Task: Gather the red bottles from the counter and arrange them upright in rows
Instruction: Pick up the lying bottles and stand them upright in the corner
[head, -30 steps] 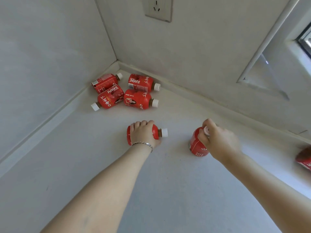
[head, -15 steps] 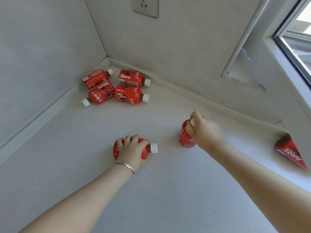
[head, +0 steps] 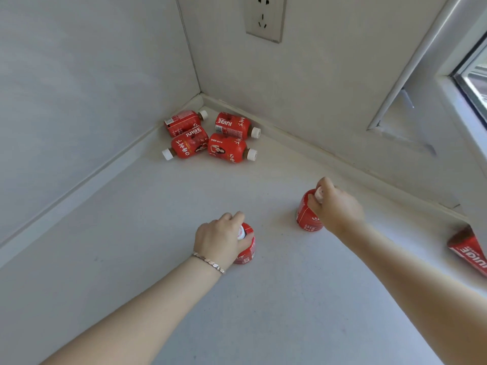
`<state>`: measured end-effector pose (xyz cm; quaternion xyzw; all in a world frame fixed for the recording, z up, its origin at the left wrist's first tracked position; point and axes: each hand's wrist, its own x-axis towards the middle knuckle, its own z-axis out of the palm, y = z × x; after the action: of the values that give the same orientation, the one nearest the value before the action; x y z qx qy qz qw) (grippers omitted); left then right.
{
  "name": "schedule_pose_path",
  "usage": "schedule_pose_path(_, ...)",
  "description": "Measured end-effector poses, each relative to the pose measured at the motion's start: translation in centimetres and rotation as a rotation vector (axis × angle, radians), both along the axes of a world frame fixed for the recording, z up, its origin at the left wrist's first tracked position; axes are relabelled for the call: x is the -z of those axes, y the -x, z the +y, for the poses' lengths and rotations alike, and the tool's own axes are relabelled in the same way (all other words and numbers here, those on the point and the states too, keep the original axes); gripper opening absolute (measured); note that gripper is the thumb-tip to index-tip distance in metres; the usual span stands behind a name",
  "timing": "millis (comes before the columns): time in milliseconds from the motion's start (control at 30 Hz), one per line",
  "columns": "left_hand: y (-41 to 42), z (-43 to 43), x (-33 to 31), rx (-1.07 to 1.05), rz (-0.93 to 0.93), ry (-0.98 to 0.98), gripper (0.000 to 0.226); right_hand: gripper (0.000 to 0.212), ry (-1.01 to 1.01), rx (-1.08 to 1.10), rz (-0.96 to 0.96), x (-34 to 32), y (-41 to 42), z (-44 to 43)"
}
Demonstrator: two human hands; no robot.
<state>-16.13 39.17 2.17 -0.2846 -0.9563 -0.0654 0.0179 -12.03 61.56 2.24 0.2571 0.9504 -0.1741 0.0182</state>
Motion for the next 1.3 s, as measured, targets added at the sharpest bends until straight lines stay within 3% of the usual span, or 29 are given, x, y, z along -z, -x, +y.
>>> schedule_pose_path(233, -4.4, -3.9, -1.7, -0.163, -0.124, 0.003, 0.038, 0.037, -0.040, -0.109, -0.154, -1.6, -1.2, -2.6)
schedule_pose_path(400, -8.0, -11.6, -3.9, -0.268, -0.108, -0.108, 0.035, 0.033, 0.180, -0.111, -0.071, -3.1, -3.6, -10.0)
schedule_pose_path(567, -12.3, -22.7, -5.8, -0.494, -0.083, -0.287, 0.037, 0.031, 0.234, -0.399, -0.163, -5.6, -5.0, -23.7)
schedule_pose_path(933, -31.4, -55.3, -9.0, -1.073, -0.010, -0.383, 0.030, 0.033, 0.256, -0.991, -0.165, -9.2, -16.2, -59.6)
schedule_pose_path(1300, -51.9, -80.7, -3.5, -1.702, -0.172, -0.598, 0.022, 0.027, 0.341, -1.151, -0.323, -6.1, -28.4, -85.1)
